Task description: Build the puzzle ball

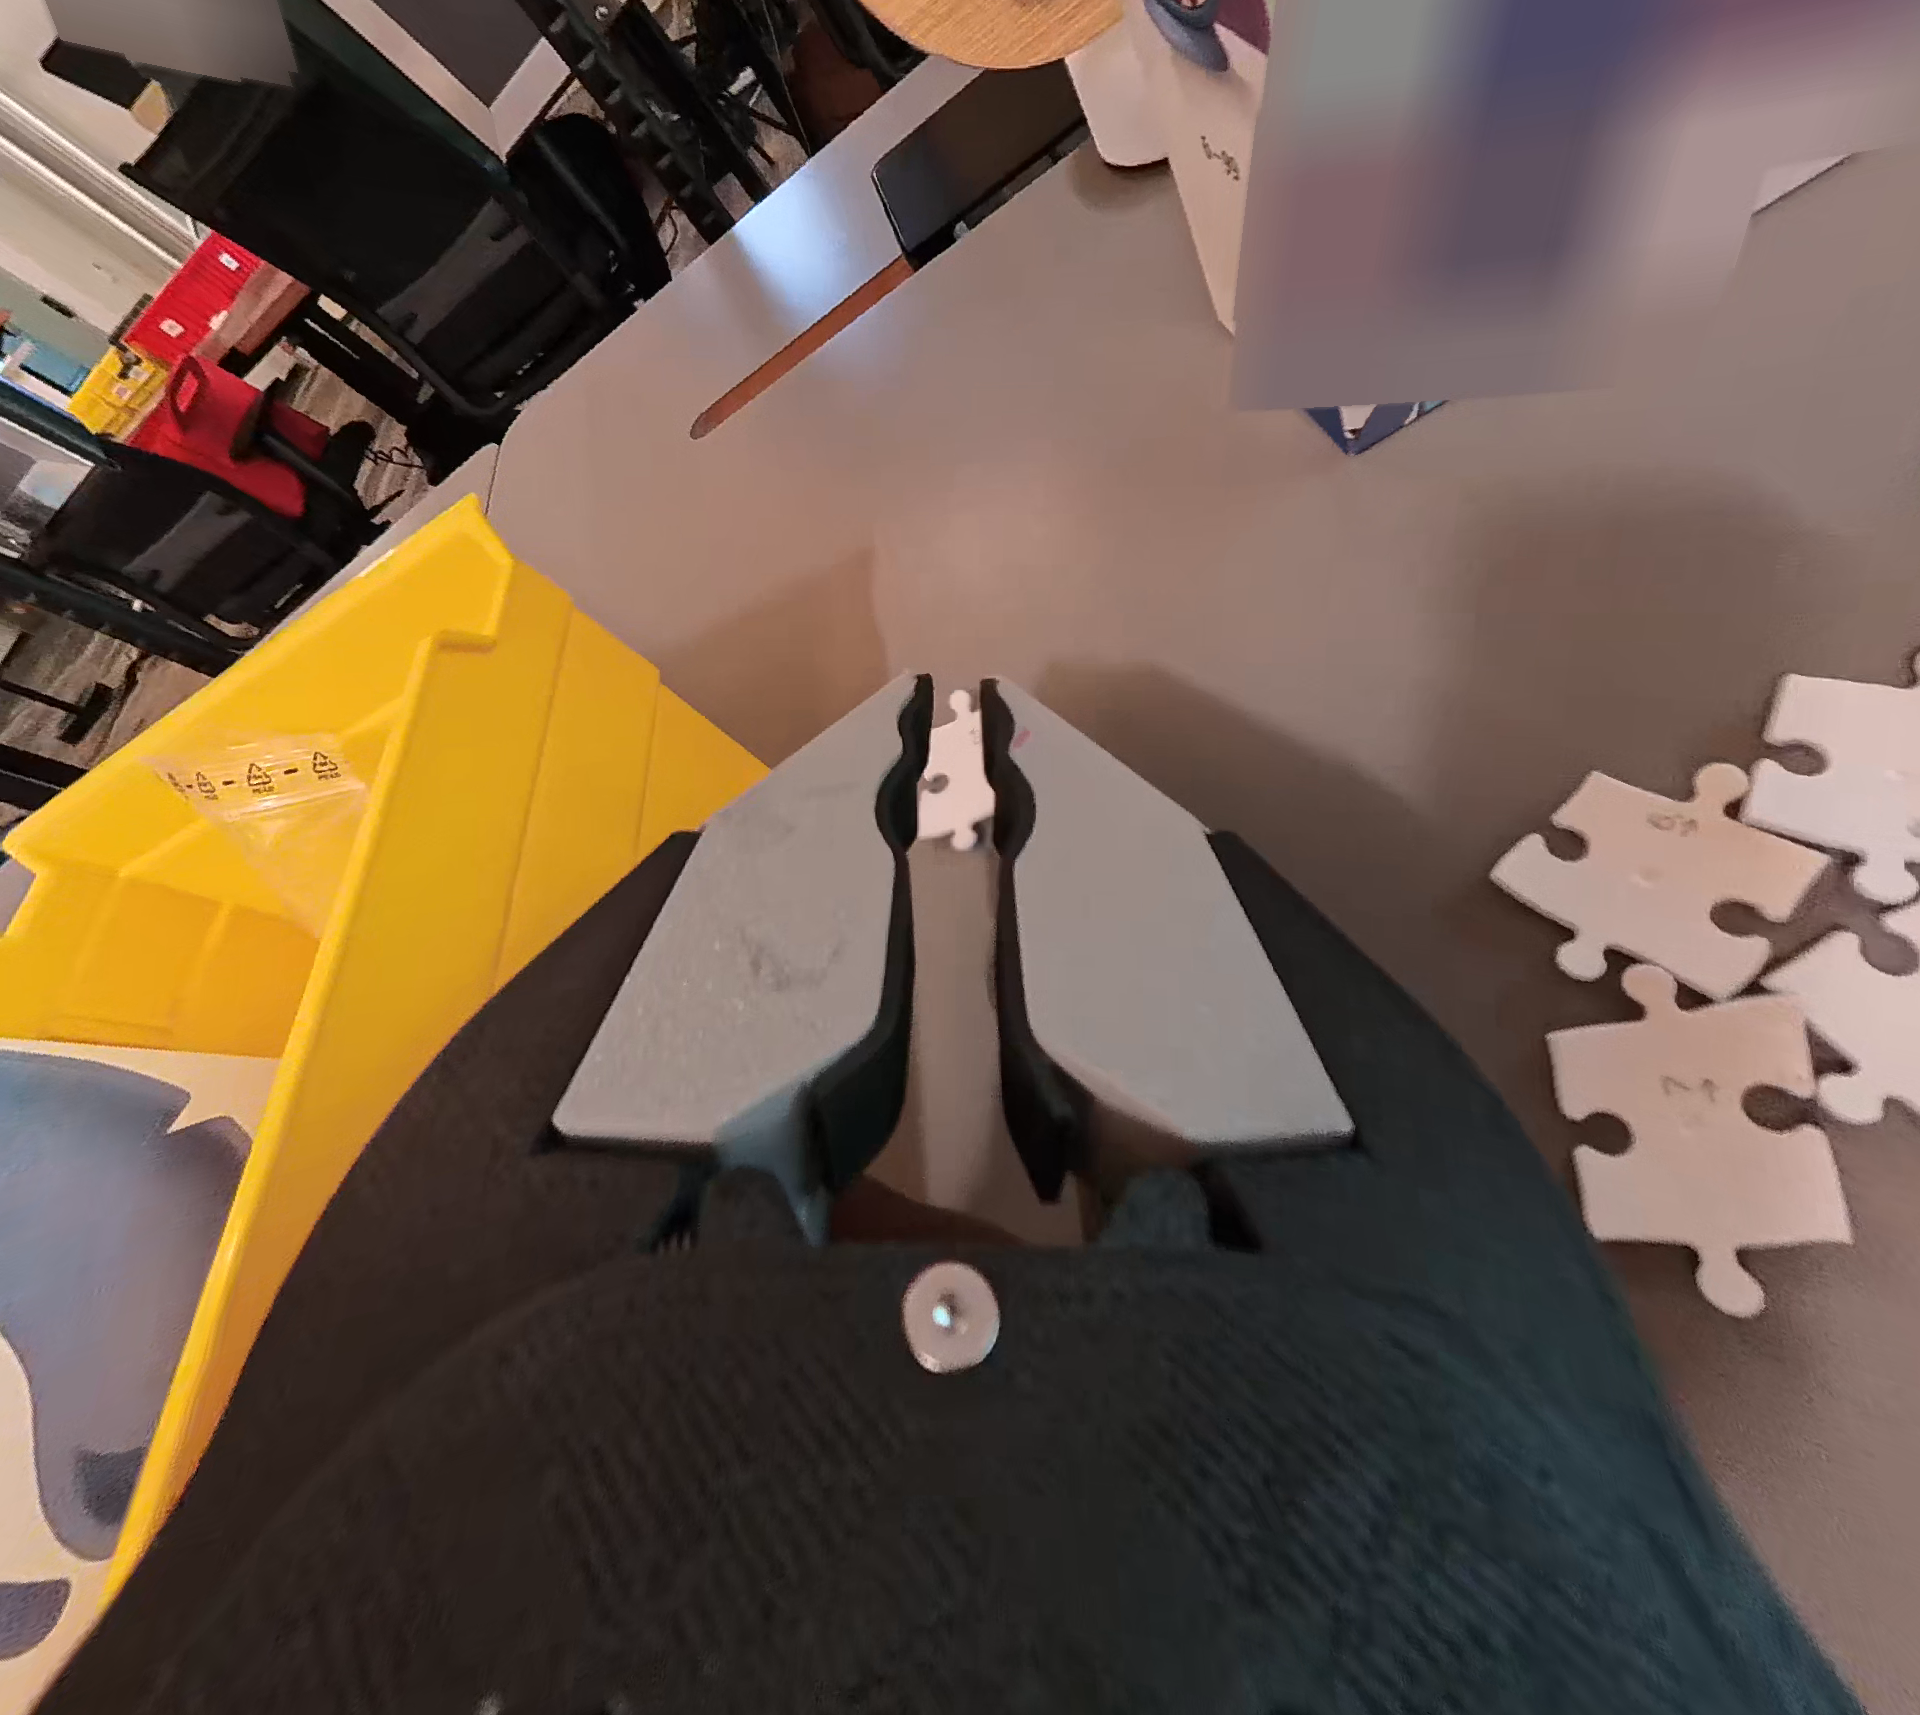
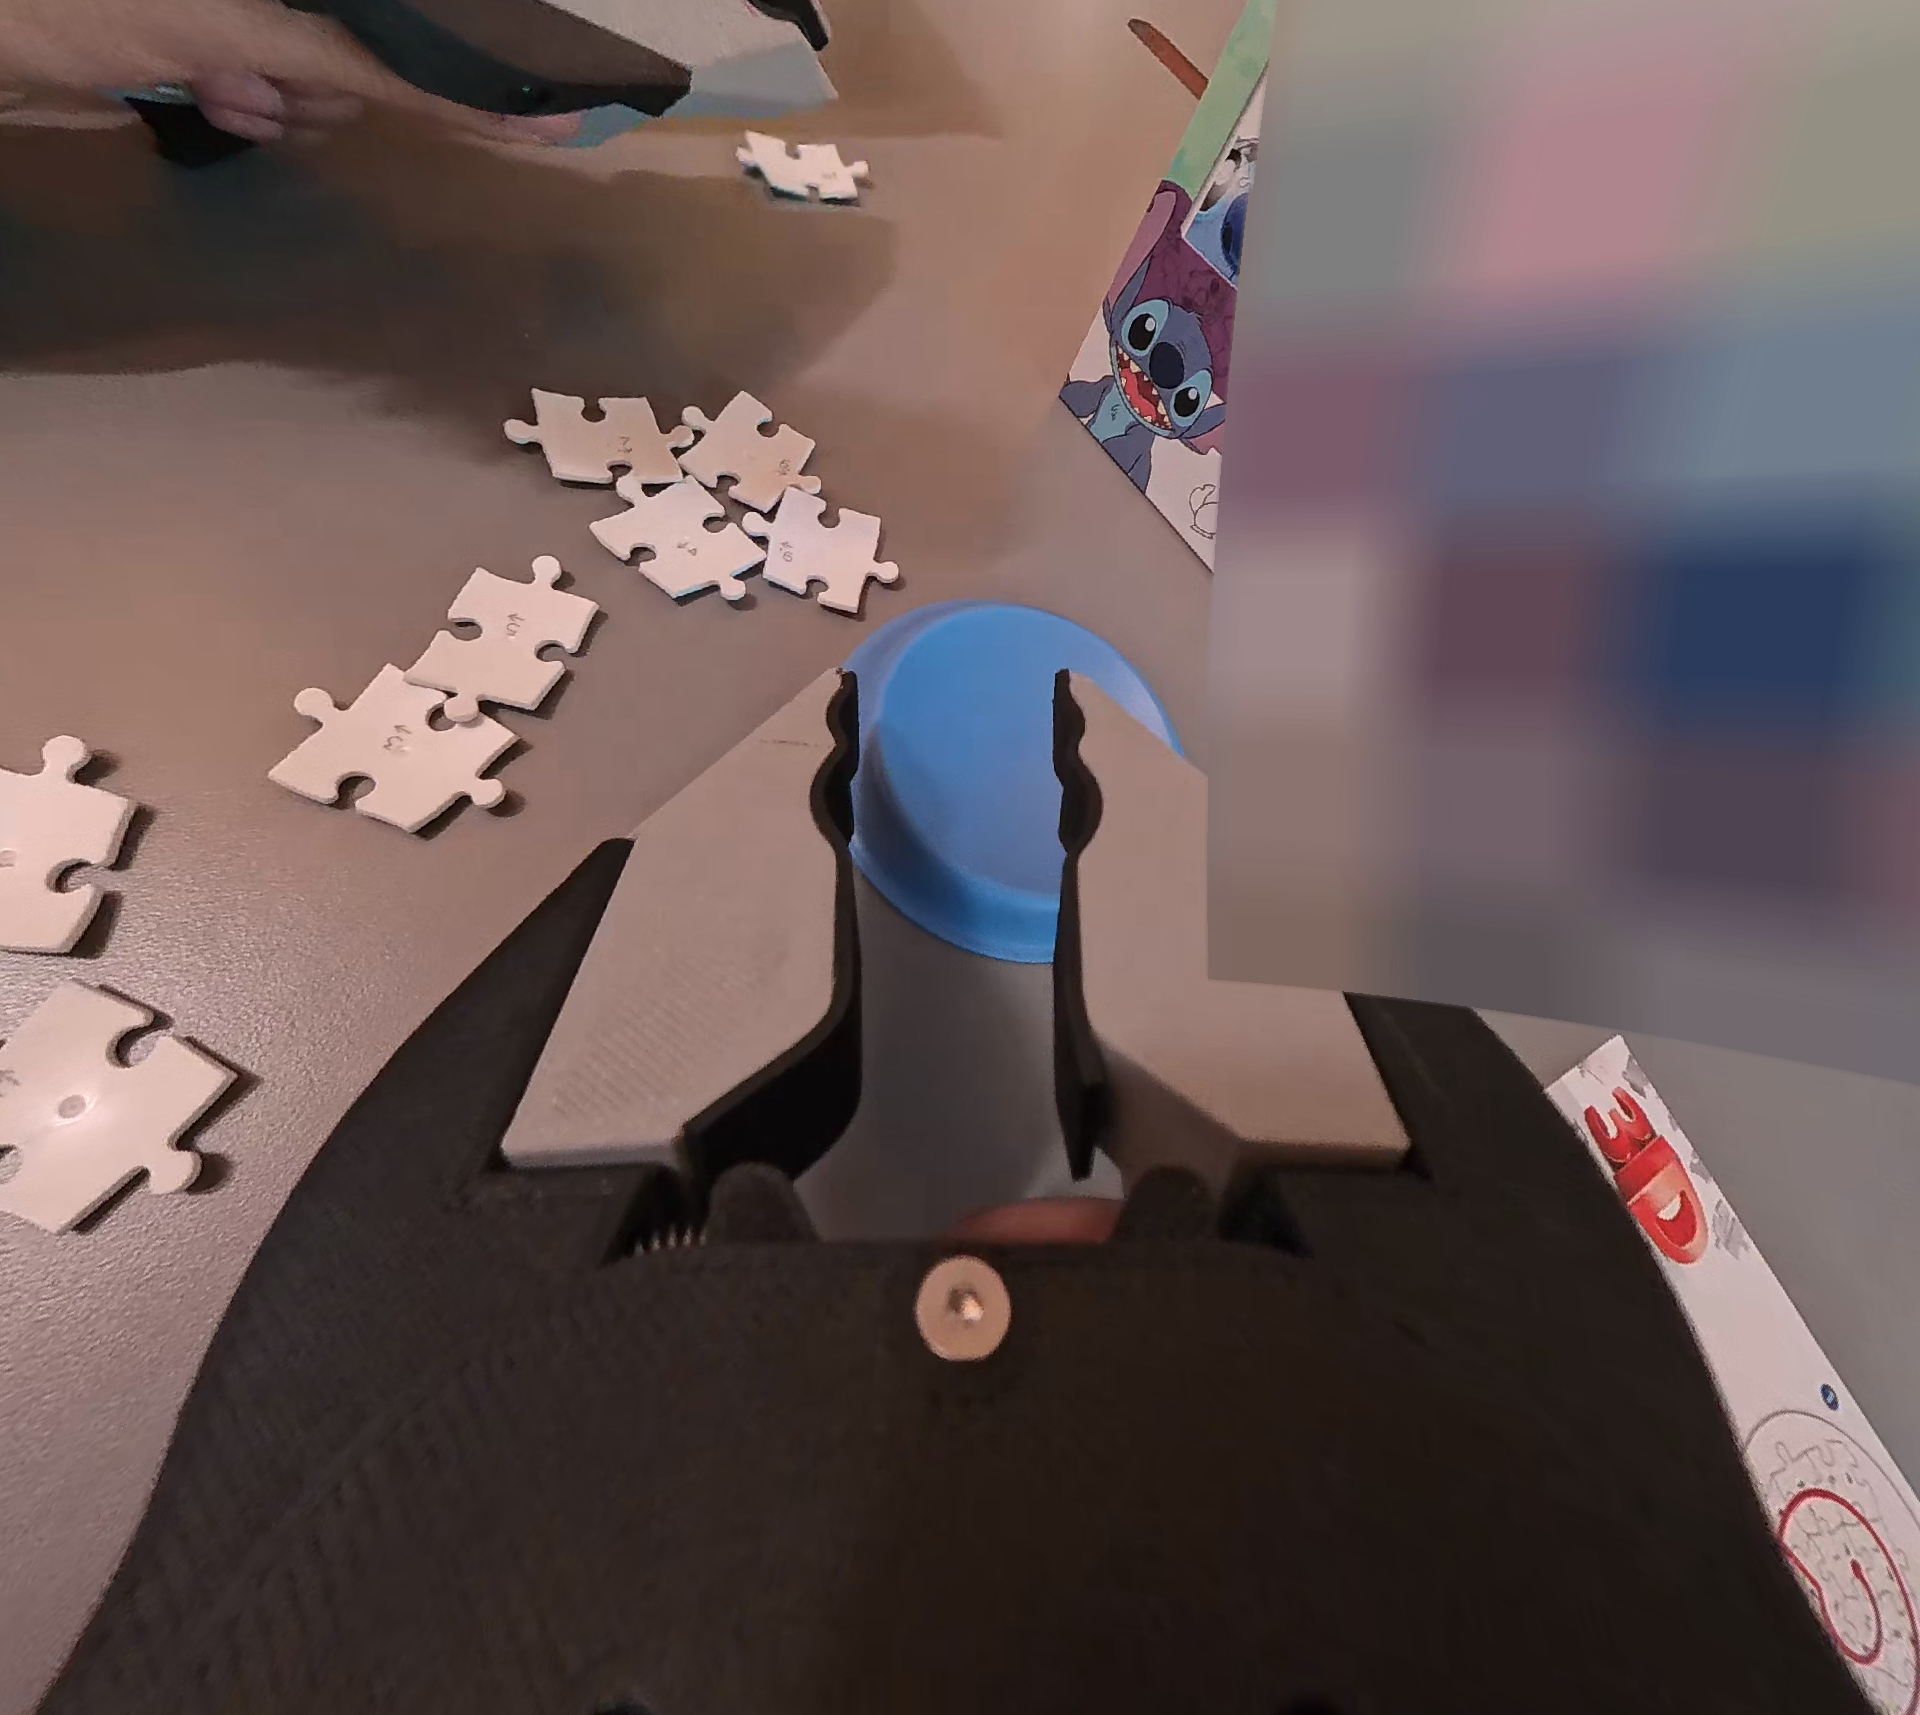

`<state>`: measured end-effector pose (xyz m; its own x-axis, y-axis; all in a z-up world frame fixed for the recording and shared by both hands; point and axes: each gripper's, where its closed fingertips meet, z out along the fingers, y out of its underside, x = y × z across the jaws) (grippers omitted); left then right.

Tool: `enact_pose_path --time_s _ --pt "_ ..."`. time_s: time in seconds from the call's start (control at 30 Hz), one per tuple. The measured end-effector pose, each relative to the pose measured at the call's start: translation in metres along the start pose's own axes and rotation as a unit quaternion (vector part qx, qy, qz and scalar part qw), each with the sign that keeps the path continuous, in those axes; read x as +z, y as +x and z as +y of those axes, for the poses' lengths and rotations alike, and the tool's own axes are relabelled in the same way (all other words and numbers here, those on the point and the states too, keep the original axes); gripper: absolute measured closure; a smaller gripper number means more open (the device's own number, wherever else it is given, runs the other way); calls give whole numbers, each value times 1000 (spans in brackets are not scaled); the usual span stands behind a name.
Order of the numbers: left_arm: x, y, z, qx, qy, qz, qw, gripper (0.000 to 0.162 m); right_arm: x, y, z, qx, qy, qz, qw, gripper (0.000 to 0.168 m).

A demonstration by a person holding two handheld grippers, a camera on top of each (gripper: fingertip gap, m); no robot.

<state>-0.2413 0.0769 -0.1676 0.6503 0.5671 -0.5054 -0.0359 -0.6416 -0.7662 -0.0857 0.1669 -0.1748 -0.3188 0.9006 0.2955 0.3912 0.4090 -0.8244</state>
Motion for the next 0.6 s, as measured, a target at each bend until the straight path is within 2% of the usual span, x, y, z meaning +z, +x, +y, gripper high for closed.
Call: enact_pose_path --time_s 0.2,0.33,0.47,0.6 --pt "-9 5 -6 -4 15 3 1000 152 -1 2 -2 -1 6 7 1000 135" --pt "-31 2 -13 -28 30 -19 999 144 -2 6 -4 2 15 18 1000 135" --pt "-89 11 -36 -73 83 1 994 141 -7 8 -6 5 27 24 999 135" --pt "-157 12 -44 -81 98 26 992 134 -9 4 -9 19 37 8 999 135"
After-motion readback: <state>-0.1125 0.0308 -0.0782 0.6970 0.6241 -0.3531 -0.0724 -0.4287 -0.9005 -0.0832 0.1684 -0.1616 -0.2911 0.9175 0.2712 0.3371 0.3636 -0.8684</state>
